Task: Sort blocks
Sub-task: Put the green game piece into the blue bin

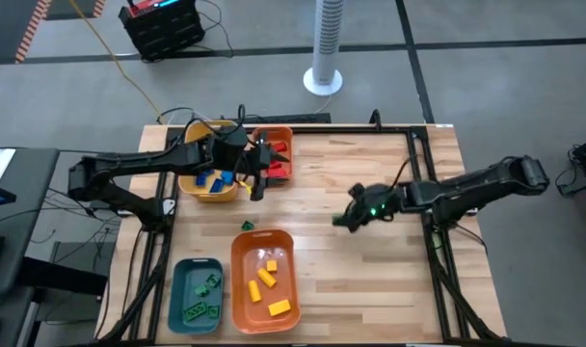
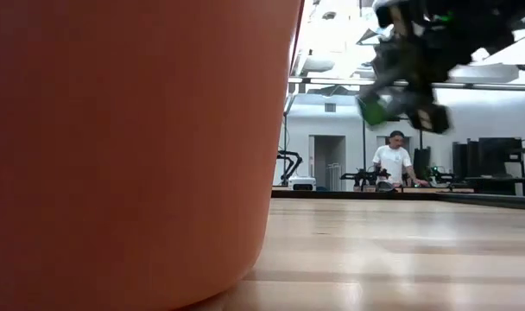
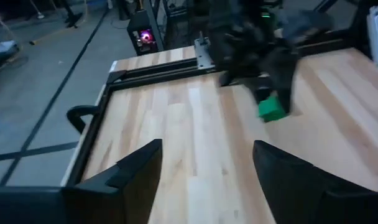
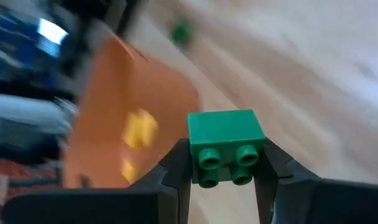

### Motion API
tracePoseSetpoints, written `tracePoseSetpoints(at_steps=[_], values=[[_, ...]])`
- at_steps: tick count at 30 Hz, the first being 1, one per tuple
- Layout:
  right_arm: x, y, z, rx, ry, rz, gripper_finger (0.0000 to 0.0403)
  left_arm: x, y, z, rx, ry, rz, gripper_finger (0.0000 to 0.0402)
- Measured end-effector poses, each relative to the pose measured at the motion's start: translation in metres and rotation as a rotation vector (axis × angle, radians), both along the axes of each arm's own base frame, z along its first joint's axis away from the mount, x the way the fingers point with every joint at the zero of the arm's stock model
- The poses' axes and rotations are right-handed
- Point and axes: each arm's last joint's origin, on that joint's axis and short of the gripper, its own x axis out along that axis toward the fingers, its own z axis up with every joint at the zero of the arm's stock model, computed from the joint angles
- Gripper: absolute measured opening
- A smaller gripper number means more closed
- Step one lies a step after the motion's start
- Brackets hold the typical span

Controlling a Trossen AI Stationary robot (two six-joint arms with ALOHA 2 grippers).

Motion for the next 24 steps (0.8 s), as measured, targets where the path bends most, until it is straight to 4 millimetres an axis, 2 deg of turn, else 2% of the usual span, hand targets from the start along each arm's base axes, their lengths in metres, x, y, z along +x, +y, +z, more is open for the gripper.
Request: tracePoseSetpoints(at_steps=[5,9,14,20,24], values=[[0.009,-0.021,0.022,-0.028,-0.247,-0.033,0.0113,0.003,-0.009,0.002,-0.010,-0.017,-0.028,0.0307],[0.015,-0.028,0.037,-0.027,-0.429,-0.026,0.0113,0.006,-0.021,0.007,0.010,-0.072,-0.071,0.0346],[0.022,-0.025,0.048,-0.009,-0.563,-0.017,0.0113,0.010,-0.034,0.012,0.011,-0.135,-0.143,0.0350],[0.040,-0.024,0.064,-0.017,-0.612,-0.001,0.0113,0.029,-0.039,-0.001,-0.054,-0.107,-0.160,0.0346],[0.049,-0.024,0.068,-0.022,-0.613,0.012,0.0113,0.036,-0.042,0.003,-0.038,-0.139,-0.140,0.0346]])
